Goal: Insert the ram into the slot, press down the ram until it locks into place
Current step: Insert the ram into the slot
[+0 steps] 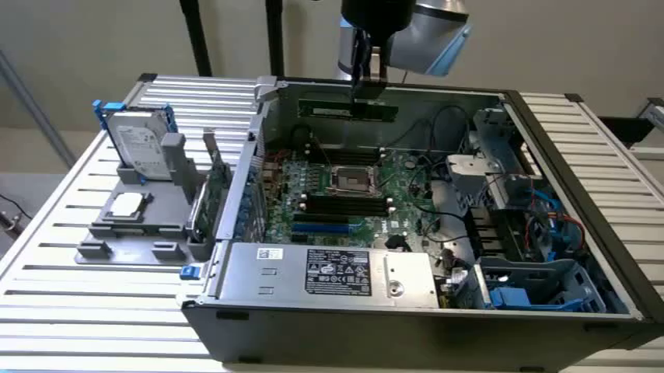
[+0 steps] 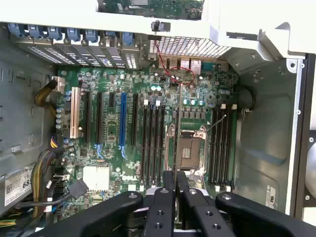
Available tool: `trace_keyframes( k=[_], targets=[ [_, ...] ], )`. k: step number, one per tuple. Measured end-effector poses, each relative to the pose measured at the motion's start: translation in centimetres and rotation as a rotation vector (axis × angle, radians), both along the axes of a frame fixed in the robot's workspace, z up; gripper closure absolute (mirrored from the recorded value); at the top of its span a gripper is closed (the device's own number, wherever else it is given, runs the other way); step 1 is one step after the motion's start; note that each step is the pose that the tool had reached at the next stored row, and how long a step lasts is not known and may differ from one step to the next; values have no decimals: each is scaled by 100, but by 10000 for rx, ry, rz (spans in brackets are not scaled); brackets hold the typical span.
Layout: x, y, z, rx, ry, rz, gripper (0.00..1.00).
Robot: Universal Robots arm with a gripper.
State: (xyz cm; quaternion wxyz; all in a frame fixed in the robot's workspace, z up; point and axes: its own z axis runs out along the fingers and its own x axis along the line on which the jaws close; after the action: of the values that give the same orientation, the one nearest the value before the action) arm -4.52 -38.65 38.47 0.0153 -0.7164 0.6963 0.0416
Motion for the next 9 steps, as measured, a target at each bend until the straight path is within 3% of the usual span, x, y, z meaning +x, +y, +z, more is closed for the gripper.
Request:
trace_keyframes(
  k=[9],
  targets=[
    [0, 0, 0, 0, 0, 0, 87]
  ],
)
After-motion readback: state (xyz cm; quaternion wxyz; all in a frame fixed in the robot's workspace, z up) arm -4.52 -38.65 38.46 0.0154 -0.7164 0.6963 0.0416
